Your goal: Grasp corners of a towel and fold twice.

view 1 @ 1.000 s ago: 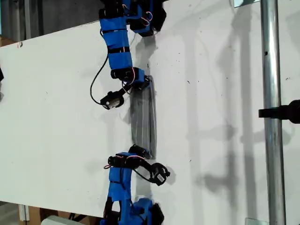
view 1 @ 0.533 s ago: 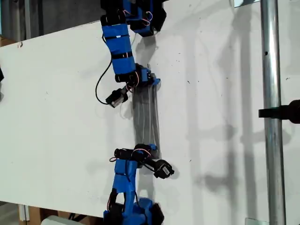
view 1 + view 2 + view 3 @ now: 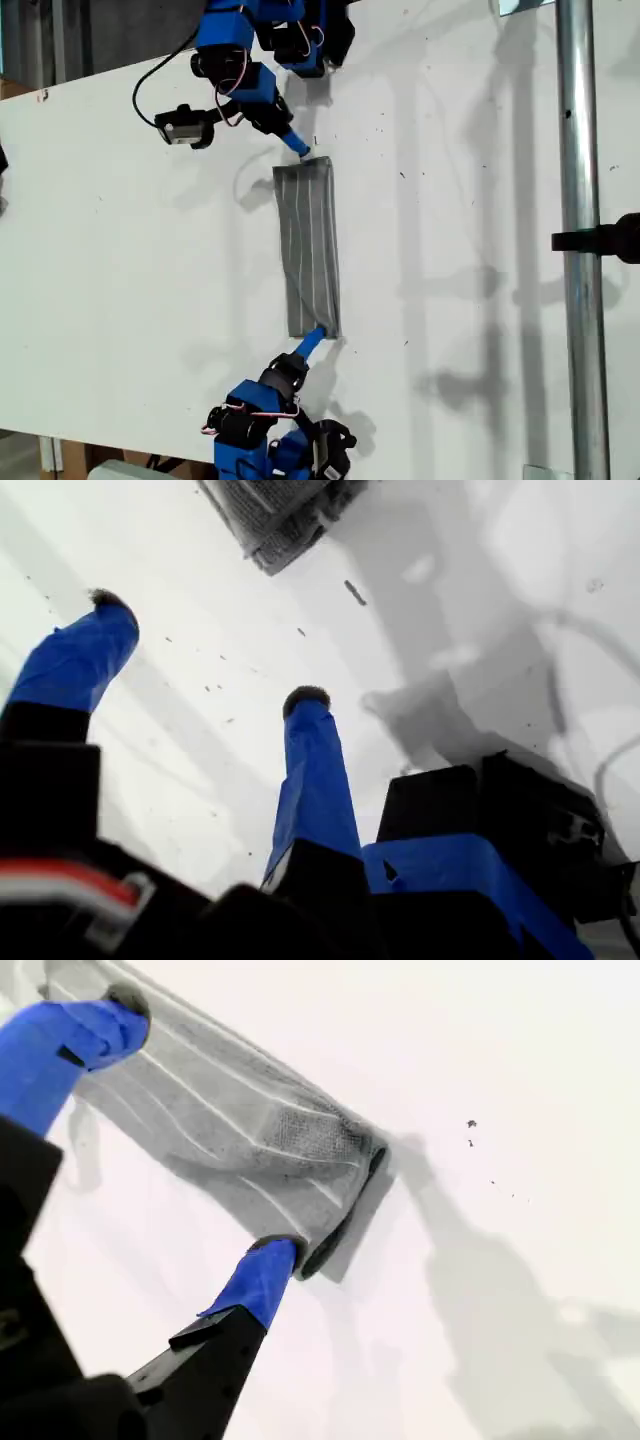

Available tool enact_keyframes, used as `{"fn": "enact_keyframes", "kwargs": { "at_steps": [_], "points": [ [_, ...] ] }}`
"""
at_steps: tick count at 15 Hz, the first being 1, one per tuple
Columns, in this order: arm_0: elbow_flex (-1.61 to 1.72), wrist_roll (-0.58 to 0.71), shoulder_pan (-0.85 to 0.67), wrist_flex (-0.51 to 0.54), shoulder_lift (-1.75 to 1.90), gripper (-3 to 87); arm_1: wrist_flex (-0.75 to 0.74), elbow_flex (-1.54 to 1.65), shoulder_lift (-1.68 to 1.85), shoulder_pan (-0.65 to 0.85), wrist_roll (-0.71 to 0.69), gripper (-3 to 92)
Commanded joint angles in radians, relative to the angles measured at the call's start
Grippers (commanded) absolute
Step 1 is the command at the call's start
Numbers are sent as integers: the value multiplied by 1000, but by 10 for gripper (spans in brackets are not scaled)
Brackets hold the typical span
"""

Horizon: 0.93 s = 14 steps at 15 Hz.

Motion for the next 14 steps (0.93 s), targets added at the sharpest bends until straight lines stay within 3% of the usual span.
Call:
{"fn": "enact_keyframes", "kwargs": {
  "at_steps": [1, 2, 4, 8, 11, 14],
  "points": [
    [310, -8, 60, -247, 334, 283, -103, 206, 279, -23, 150, 350],
    [532, -35, 67, -354, 614, 218, -149, 327, 405, -48, 232, 368],
    [893, -75, 66, -403, 1155, 148, -173, 491, 624, -78, 304, 390],
    [1088, -34, 26, -390, 1434, -20, -276, 546, 503, -44, 336, 411],
    [1147, -41, 15, -402, 1434, 29, -380, 528, 290, 28, 327, 420],
    [1167, -58, 15, -405, 1434, 43, -598, 402, -149, 71, 308, 425]
  ]
}}
